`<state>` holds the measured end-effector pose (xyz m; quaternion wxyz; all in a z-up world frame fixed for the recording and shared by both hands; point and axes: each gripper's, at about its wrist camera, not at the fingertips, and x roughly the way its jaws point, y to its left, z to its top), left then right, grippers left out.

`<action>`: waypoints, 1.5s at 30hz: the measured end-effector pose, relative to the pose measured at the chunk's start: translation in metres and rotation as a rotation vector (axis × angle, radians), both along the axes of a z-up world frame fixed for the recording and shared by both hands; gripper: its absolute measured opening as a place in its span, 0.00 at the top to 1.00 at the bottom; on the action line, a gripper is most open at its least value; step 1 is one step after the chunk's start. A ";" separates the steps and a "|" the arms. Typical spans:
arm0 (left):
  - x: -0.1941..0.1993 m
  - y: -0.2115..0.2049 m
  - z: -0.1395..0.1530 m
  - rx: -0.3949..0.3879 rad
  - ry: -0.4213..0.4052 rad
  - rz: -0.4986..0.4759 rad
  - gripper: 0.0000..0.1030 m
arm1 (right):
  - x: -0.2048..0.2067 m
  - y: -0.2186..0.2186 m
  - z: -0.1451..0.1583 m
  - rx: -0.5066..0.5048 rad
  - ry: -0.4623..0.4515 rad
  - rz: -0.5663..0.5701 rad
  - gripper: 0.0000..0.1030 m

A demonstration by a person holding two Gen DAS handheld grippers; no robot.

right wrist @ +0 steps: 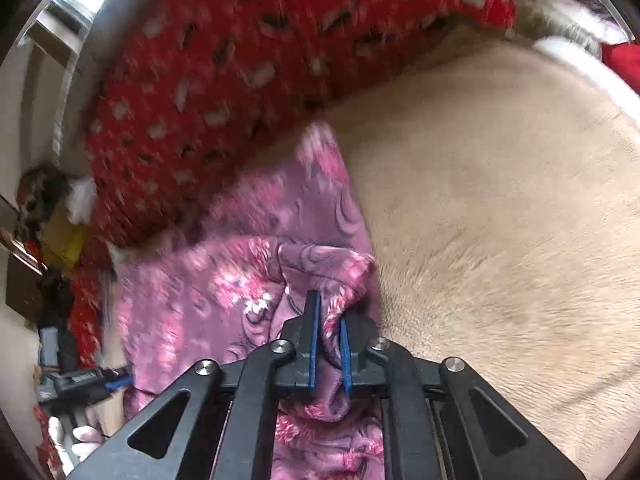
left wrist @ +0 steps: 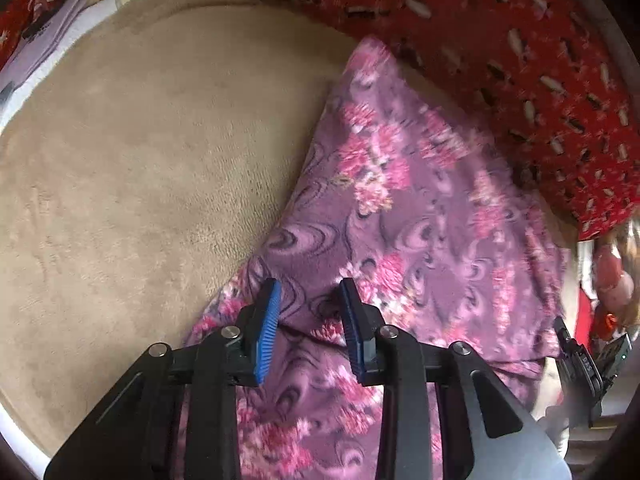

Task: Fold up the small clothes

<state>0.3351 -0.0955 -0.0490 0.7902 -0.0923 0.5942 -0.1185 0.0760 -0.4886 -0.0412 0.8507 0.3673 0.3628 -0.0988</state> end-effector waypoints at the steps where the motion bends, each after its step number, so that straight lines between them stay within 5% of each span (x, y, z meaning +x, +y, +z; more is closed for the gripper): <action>1: -0.004 0.001 0.006 -0.016 -0.014 -0.008 0.72 | -0.005 -0.001 0.007 -0.024 -0.006 -0.028 0.85; 4: -0.017 -0.010 0.018 -0.020 -0.064 -0.058 0.69 | -0.027 0.001 0.036 -0.073 -0.154 -0.066 0.80; 6: -0.022 -0.028 0.009 0.032 -0.067 -0.107 0.64 | -0.025 0.013 0.038 -0.075 -0.171 -0.017 0.70; 9: -0.024 -0.047 -0.017 0.123 -0.033 -0.152 0.62 | -0.005 0.042 0.010 -0.096 -0.055 0.098 0.69; 11: -0.030 -0.053 -0.014 0.174 -0.086 -0.178 0.62 | 0.008 0.060 -0.009 -0.149 0.033 0.154 0.70; 12: -0.033 -0.053 -0.009 0.176 -0.087 -0.196 0.62 | 0.006 0.066 -0.001 -0.204 0.020 0.153 0.69; 18: -0.067 -0.049 -0.008 0.156 -0.052 -0.253 0.58 | -0.014 0.075 0.025 -0.154 0.030 0.221 0.58; 22: -0.093 -0.055 -0.015 0.236 -0.078 -0.285 0.53 | -0.034 0.091 -0.006 -0.156 0.207 0.300 0.55; 36: -0.189 -0.012 -0.020 0.247 0.047 -0.346 0.50 | -0.145 0.139 -0.002 -0.214 0.305 0.389 0.49; 45: -0.235 0.073 -0.020 0.110 0.193 -0.257 0.50 | -0.223 0.136 0.012 -0.189 0.270 0.343 0.46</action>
